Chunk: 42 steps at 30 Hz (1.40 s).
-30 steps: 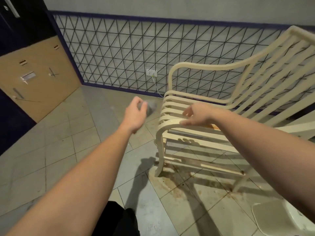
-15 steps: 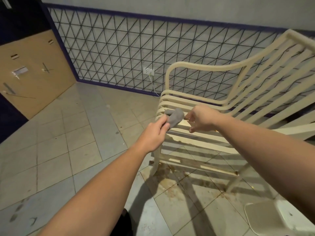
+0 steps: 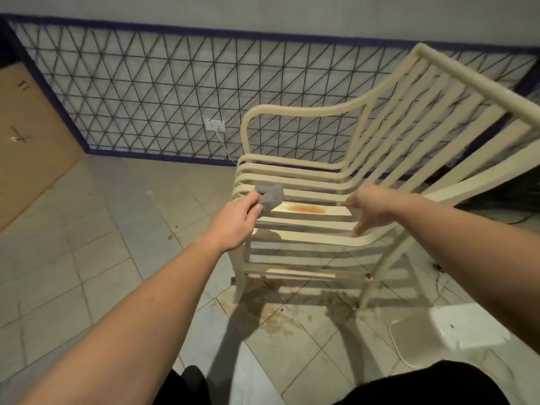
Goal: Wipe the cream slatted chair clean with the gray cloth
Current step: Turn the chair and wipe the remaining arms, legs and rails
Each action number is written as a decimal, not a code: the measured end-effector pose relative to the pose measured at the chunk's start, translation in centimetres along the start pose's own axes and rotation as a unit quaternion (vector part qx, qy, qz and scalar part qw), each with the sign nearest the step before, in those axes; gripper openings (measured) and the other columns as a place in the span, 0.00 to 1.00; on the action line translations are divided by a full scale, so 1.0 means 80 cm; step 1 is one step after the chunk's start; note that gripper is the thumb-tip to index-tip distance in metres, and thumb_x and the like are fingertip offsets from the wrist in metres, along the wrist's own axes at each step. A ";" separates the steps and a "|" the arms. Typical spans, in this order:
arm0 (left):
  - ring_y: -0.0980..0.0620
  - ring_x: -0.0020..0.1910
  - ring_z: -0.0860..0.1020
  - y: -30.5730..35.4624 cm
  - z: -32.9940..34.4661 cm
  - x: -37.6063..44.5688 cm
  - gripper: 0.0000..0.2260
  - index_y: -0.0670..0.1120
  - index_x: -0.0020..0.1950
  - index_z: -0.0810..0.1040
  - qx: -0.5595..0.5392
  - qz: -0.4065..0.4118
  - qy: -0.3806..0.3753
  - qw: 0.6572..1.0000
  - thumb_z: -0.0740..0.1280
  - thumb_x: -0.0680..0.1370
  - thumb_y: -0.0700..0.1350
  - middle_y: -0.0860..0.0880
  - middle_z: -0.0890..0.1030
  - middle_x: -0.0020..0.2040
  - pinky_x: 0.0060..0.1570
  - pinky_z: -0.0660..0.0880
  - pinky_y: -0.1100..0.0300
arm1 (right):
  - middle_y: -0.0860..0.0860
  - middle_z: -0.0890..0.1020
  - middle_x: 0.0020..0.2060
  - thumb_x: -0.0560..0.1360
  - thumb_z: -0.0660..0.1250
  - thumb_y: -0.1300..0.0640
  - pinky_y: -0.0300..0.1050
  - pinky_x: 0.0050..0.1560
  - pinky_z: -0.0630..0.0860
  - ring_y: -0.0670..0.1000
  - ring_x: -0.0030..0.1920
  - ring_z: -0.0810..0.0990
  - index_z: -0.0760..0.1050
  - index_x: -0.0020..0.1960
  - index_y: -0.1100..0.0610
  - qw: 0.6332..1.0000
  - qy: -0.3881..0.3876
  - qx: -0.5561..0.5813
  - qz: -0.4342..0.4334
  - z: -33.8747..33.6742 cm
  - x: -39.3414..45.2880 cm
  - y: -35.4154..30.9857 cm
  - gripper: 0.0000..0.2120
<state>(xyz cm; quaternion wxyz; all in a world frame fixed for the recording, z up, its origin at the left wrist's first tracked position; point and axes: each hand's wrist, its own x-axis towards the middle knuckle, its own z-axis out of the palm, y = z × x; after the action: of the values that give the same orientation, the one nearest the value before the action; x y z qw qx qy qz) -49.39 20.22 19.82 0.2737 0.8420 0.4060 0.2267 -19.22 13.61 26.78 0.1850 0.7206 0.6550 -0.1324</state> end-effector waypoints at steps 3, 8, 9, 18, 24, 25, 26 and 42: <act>0.52 0.43 0.76 -0.002 -0.001 -0.017 0.06 0.51 0.58 0.74 0.016 0.031 0.023 0.999 0.59 0.85 0.48 0.53 0.79 0.45 0.43 0.72 0.53 | 0.51 0.76 0.35 0.75 0.72 0.51 0.48 0.41 0.74 0.52 0.38 0.73 0.70 0.37 0.56 0.995 0.080 0.053 0.004 0.024 0.000 0.011 0.15; 0.54 0.36 0.73 0.006 -0.020 -0.023 0.09 0.45 0.46 0.71 -0.005 -0.048 0.138 0.989 0.59 0.85 0.45 0.48 0.75 0.36 0.37 0.66 0.57 | 0.51 0.74 0.33 0.77 0.69 0.55 0.48 0.36 0.71 0.52 0.35 0.70 0.65 0.35 0.56 0.991 0.122 0.051 0.006 0.036 -0.004 0.008 0.17; 0.50 0.39 0.73 0.006 -0.024 -0.013 0.09 0.45 0.46 0.70 -0.016 -0.104 0.167 0.980 0.58 0.85 0.46 0.48 0.76 0.38 0.39 0.65 0.54 | 0.50 0.74 0.33 0.77 0.69 0.56 0.47 0.35 0.71 0.50 0.34 0.71 0.66 0.36 0.56 0.990 0.127 0.053 0.013 0.038 -0.005 0.007 0.15; 0.48 0.43 0.73 0.029 0.009 -0.009 0.06 0.45 0.53 0.72 0.084 0.024 0.014 0.996 0.58 0.85 0.46 0.49 0.77 0.44 0.41 0.64 0.54 | 0.51 0.76 0.36 0.76 0.69 0.56 0.51 0.39 0.77 0.53 0.38 0.75 0.69 0.37 0.56 0.986 0.151 0.063 0.030 0.043 -0.006 0.002 0.13; 0.59 0.33 0.72 0.028 -0.009 -0.050 0.09 0.49 0.46 0.72 -0.036 -0.011 0.065 0.997 0.58 0.85 0.45 0.54 0.74 0.34 0.35 0.67 0.58 | 0.52 0.80 0.44 0.78 0.68 0.51 0.50 0.42 0.78 0.52 0.43 0.78 0.75 0.45 0.54 0.993 0.109 0.042 0.019 0.034 -0.010 0.002 0.08; 0.61 0.33 0.72 0.032 -0.013 -0.053 0.09 0.50 0.45 0.71 -0.059 -0.029 0.086 0.994 0.58 0.85 0.45 0.55 0.73 0.35 0.34 0.67 0.60 | 0.53 0.82 0.50 0.77 0.69 0.48 0.50 0.47 0.78 0.52 0.48 0.79 0.77 0.52 0.51 0.993 0.106 0.042 0.001 0.030 -0.011 0.001 0.09; 0.61 0.33 0.71 0.035 -0.018 -0.053 0.10 0.49 0.45 0.71 -0.075 -0.048 0.101 0.991 0.58 0.85 0.45 0.55 0.74 0.36 0.35 0.67 0.61 | 0.52 0.81 0.59 0.76 0.70 0.45 0.50 0.55 0.78 0.53 0.57 0.79 0.76 0.62 0.49 0.990 0.120 0.068 -0.027 0.027 -0.012 -0.003 0.17; 0.49 0.64 0.77 0.052 -0.038 0.037 0.19 0.53 0.71 0.73 0.129 -0.088 -0.055 0.986 0.67 0.81 0.52 0.49 0.78 0.68 0.64 0.73 0.53 | 0.47 0.78 0.46 0.75 0.69 0.61 0.43 0.42 0.71 0.49 0.47 0.77 0.76 0.51 0.50 0.846 0.368 0.385 -0.040 -0.020 -0.048 0.020 0.08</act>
<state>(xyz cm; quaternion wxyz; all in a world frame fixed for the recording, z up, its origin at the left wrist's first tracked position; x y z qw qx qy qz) -47.23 21.31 25.21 0.2032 0.8425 0.4887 0.1009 -18.09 10.75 30.02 -0.3670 0.7028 0.6001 -0.1064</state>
